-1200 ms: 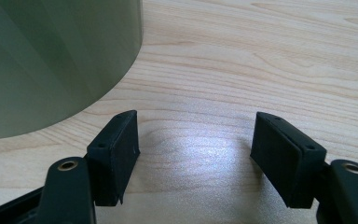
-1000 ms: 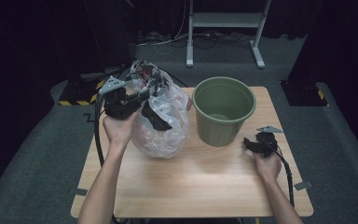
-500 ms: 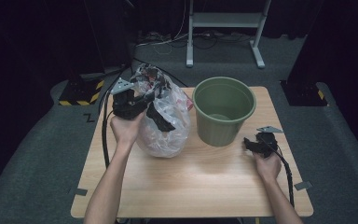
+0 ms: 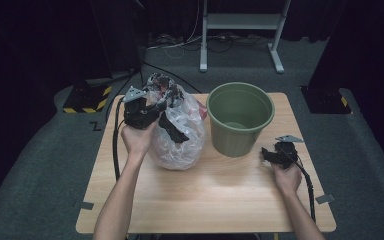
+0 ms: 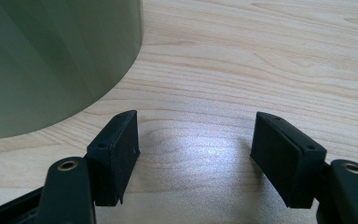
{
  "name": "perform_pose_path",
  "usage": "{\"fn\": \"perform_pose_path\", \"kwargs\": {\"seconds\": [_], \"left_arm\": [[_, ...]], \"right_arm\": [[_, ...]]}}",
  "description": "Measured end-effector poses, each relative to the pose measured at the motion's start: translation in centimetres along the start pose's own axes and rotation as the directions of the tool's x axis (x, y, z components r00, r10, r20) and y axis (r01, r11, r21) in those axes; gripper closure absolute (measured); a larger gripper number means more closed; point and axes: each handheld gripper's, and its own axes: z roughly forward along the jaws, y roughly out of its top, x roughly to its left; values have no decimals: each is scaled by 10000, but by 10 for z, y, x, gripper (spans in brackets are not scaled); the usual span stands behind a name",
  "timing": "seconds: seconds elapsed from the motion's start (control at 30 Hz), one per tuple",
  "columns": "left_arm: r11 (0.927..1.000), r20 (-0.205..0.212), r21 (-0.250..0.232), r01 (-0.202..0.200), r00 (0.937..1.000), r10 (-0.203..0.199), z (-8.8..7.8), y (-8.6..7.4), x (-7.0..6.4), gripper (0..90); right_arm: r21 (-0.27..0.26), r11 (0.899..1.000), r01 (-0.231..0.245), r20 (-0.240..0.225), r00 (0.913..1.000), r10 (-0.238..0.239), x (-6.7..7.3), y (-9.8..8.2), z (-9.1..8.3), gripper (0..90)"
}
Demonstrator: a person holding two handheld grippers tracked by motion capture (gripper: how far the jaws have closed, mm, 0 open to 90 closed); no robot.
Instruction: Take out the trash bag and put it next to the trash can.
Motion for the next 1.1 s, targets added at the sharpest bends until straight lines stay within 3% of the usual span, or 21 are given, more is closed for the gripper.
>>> {"fn": "perform_pose_path", "kwargs": {"seconds": [0.57, 1.1], "left_arm": [[9992, -121, 393, -24, 9999, 29, 18, -8, 2, 889], [9963, -167, 852, 148, 9998, -135, 52, -21, 3, 885]], "right_arm": [[18, 10000, 3, -14, 10000, -3, 0, 0, 0, 318], [19, 10000, 2, -14, 10000, -2, 0, 0, 0, 318]]}}
